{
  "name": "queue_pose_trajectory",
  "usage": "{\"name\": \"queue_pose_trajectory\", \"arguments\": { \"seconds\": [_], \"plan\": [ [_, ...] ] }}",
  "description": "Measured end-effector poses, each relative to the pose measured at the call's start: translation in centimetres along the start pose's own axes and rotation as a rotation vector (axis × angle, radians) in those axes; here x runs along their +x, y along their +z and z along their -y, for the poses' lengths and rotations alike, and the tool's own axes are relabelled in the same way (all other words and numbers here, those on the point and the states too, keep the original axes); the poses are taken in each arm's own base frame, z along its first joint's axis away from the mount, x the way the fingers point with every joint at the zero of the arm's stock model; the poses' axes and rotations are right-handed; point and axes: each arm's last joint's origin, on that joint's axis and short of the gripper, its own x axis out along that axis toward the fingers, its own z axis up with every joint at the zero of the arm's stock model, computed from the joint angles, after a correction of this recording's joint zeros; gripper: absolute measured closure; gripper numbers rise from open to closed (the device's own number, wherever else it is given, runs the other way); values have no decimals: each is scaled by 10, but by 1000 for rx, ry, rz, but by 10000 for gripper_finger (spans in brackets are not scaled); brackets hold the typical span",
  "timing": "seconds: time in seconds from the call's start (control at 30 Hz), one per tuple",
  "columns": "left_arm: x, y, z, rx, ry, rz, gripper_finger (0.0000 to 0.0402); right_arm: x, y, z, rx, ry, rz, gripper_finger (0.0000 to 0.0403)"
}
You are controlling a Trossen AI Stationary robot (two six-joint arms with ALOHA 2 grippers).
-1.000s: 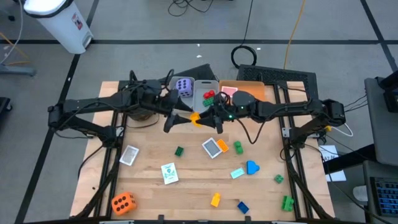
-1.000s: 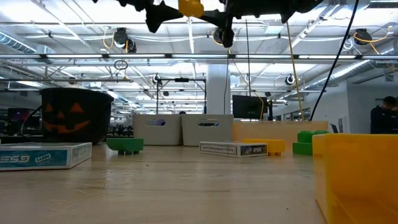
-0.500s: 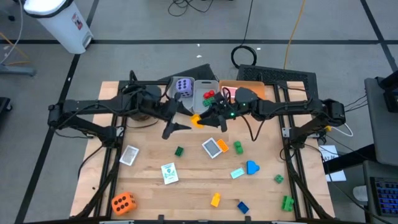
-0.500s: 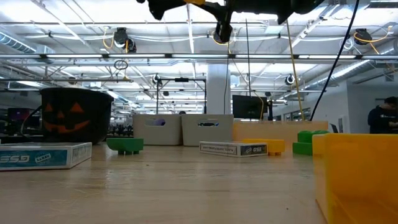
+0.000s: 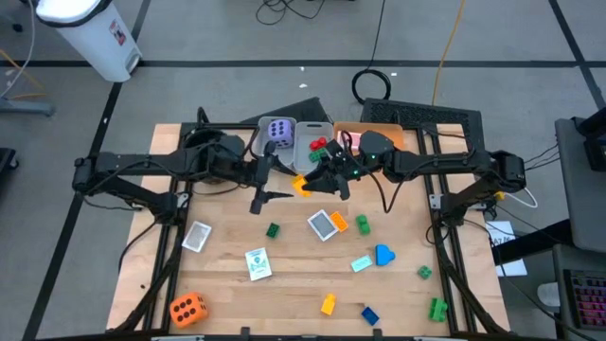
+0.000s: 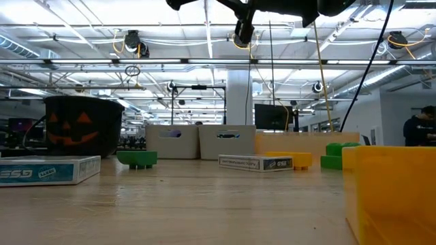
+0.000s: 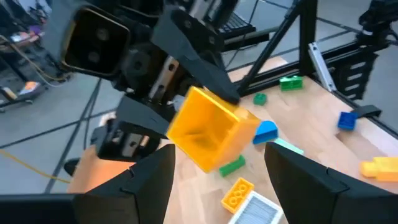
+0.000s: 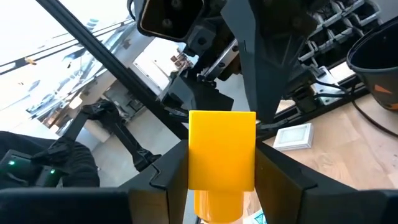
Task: Pick & Place Toys
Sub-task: Put the yellow gamepiece into the right gray bin
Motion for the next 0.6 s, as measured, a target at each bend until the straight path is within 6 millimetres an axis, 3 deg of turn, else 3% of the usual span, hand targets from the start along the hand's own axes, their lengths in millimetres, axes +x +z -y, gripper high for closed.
{"name": "queue_pose_trajectory", "arguments": {
  "seconds": [0.27, 0.6],
  "plan": [
    [0, 3, 0, 39, 14, 29, 149, 0, 0, 1, 2, -4, -3, 261],
    [-4, 22, 8, 162, 33, 9, 149, -5, 5, 6, -4, 9, -4, 264]
  ]
}}
